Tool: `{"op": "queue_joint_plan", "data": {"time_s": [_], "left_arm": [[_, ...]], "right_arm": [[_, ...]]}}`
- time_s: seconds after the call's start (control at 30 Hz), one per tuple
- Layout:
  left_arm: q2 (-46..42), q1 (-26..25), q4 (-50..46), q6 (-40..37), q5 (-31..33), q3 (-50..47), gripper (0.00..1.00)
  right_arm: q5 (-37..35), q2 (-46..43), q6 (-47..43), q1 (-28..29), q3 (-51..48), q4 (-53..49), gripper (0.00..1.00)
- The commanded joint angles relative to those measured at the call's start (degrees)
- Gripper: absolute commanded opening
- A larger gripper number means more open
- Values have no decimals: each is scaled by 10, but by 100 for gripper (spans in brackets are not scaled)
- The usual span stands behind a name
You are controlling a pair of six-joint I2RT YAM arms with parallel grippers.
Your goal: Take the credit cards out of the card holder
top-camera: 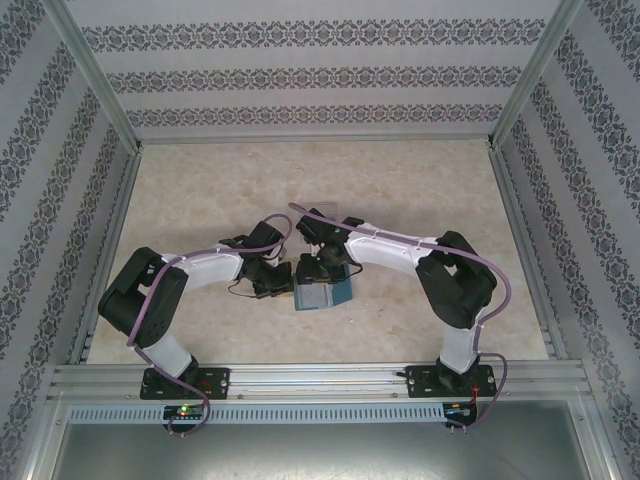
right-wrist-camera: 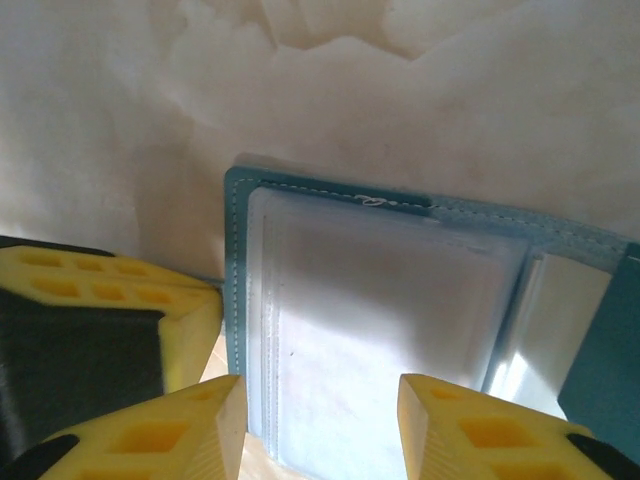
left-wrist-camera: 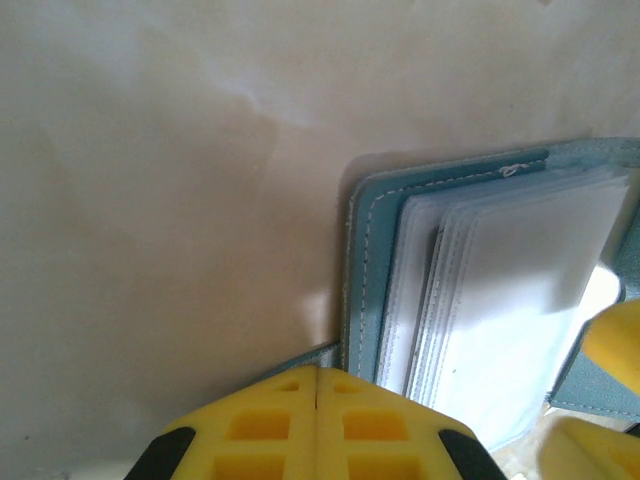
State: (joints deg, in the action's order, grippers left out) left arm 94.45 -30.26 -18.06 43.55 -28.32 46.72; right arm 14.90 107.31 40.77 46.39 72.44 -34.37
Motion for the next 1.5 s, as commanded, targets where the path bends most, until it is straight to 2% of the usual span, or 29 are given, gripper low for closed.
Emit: {"op": "queue_joint_plan", "data": {"time_s": [0.0,0.37,0.7,0.97,1.47], "left_arm": [[-2,3,-7,-9,10,-6,3],[-1,3,-7,-9,6,-4,3],[1,3,-8,-7,6,-4,3],[2,2,-6,-7,6,-4,3],[6,3,-8,-5,6,-1,3]], "right_arm": [[5,15,8,9,-12,-2,47],[-39,24,-5,9,-6,-50,59],[-50,31,-17,10,3,-65,68],[-60,27,-19,10,5,-69,69],[-106,-26,-26,-2,-3,-106,62]]}}
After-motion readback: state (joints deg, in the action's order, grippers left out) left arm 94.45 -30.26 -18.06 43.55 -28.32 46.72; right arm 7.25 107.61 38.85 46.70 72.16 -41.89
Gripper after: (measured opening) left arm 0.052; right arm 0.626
